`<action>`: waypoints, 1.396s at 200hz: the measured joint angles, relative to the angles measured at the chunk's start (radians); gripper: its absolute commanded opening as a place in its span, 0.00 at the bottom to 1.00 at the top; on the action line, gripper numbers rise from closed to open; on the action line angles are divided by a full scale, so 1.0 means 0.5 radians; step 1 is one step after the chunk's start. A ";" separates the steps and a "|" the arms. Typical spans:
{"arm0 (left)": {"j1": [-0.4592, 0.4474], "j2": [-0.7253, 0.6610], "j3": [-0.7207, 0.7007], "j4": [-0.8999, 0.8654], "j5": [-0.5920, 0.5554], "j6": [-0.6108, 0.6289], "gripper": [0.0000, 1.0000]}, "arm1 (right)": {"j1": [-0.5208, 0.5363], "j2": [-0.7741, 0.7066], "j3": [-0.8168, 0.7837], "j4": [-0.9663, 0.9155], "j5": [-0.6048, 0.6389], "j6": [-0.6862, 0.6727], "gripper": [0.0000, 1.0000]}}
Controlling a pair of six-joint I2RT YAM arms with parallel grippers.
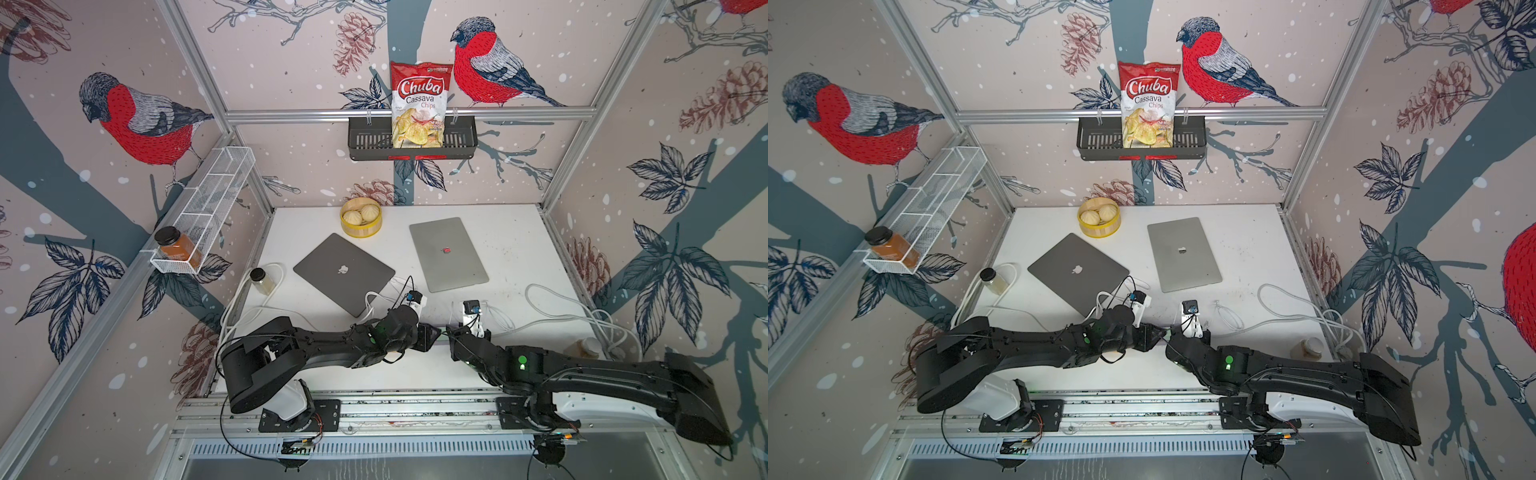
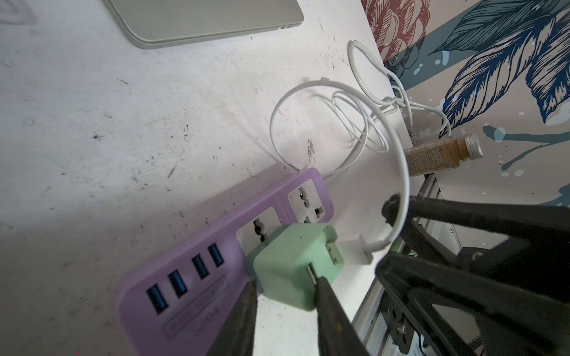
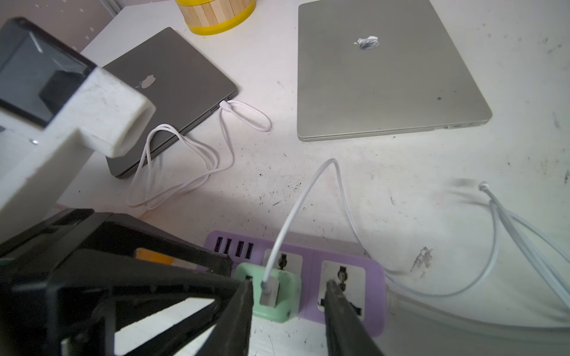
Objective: Unplug the laptop charger
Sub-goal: Remove the charging cable from the plug.
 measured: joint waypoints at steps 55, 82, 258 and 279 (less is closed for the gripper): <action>0.000 -0.005 -0.005 -0.002 -0.003 0.001 0.34 | -0.011 0.146 0.032 0.031 -0.063 -0.005 0.36; 0.000 -0.017 -0.011 -0.009 -0.005 0.001 0.34 | -0.011 0.243 0.082 0.028 -0.072 -0.002 0.32; 0.000 0.086 0.017 0.099 -0.005 -0.051 0.34 | 0.018 0.230 0.095 0.014 -0.032 0.010 0.10; -0.001 0.086 0.016 0.100 -0.005 -0.051 0.34 | 0.027 0.236 0.102 0.000 -0.018 0.010 0.10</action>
